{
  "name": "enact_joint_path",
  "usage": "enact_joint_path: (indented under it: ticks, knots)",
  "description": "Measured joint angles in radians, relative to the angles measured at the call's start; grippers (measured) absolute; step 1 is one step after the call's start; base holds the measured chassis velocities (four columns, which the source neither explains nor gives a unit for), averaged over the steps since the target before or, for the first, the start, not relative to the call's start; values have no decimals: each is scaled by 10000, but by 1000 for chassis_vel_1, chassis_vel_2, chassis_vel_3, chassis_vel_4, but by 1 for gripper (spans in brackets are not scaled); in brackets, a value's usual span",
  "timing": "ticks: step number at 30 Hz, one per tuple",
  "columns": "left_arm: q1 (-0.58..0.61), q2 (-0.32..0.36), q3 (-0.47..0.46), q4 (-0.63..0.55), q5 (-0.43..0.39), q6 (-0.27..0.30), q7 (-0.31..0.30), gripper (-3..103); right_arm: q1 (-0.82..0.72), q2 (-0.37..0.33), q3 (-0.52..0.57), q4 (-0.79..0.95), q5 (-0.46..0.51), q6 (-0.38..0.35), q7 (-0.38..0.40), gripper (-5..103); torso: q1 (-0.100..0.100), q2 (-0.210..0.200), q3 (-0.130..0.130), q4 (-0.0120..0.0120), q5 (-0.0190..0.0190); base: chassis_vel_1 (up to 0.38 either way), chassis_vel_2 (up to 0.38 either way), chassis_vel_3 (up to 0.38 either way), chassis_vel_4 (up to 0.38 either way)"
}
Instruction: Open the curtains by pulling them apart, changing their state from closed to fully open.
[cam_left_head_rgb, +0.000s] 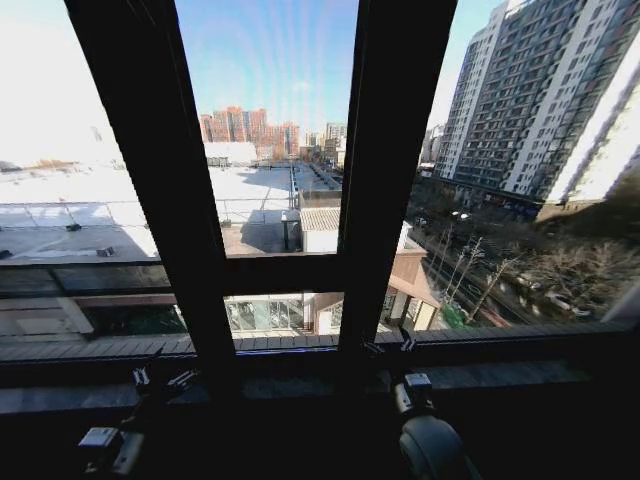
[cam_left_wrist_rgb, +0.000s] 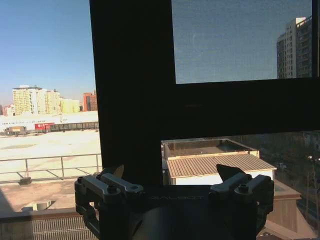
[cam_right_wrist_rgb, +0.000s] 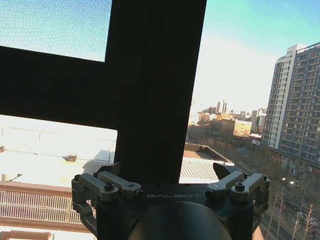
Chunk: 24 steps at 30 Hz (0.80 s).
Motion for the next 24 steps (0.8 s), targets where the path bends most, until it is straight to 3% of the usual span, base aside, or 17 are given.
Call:
enact_joint_path:
  ticks: [24]
  knots:
    - [255,-413,96,-263,292,-168,21,100,-325,-140,175,190,18,17,6,100,7,-2,3,-2,8,63,-356,-64,363]
